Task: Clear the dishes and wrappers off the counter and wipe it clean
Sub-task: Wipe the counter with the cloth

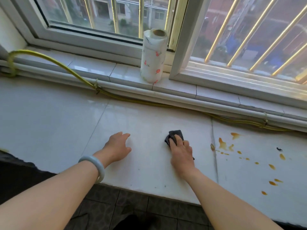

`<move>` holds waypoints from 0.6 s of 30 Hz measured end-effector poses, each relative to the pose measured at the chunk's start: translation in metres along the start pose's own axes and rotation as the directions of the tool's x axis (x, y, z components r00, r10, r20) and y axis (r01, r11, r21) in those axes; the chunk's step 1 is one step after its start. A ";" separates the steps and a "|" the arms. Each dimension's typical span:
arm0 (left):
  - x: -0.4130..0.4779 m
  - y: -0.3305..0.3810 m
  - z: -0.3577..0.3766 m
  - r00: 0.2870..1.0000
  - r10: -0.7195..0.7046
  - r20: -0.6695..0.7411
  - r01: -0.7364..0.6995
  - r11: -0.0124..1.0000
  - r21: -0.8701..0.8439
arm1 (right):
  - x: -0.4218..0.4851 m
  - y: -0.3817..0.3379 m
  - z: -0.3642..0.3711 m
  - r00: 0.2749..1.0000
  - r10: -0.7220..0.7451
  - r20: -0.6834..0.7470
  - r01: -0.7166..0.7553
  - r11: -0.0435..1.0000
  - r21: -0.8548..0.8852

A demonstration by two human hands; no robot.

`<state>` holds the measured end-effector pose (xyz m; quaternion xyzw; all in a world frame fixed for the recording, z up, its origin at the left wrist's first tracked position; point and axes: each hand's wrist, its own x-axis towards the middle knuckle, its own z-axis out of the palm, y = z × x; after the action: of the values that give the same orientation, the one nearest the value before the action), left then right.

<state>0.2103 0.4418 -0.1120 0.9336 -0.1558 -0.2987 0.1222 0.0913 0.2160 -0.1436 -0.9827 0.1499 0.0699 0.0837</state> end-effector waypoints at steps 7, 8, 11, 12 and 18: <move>0.013 0.037 0.002 0.991 0.126 0.040 -0.129 0.988 0.083 | -0.008 0.055 -0.016 0.966 0.257 0.003 -0.256 0.964 -0.074; 0.015 0.046 0.004 0.987 0.155 0.047 -0.159 0.983 0.095 | -0.009 0.052 -0.019 0.964 0.263 -0.027 -0.264 0.962 -0.069; 0.019 0.076 0.009 0.971 0.226 0.074 -0.234 0.962 0.139 | -0.019 0.034 -0.014 0.988 0.141 -0.056 -0.144 0.989 -0.046; 0.020 0.085 0.011 0.965 0.246 0.087 -0.257 0.955 0.149 | -0.025 0.029 -0.008 0.995 0.088 -0.036 -0.090 0.995 -0.047; 0.014 0.130 0.027 0.938 0.314 0.147 -0.338 0.922 0.190 | -0.048 0.088 -0.008 0.963 0.267 -0.029 -0.268 0.963 -0.025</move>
<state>0.1768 0.3129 -0.0992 0.8836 -0.3470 -0.3084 0.0605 0.0200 0.1455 -0.1407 -0.9553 0.2813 0.0704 0.0575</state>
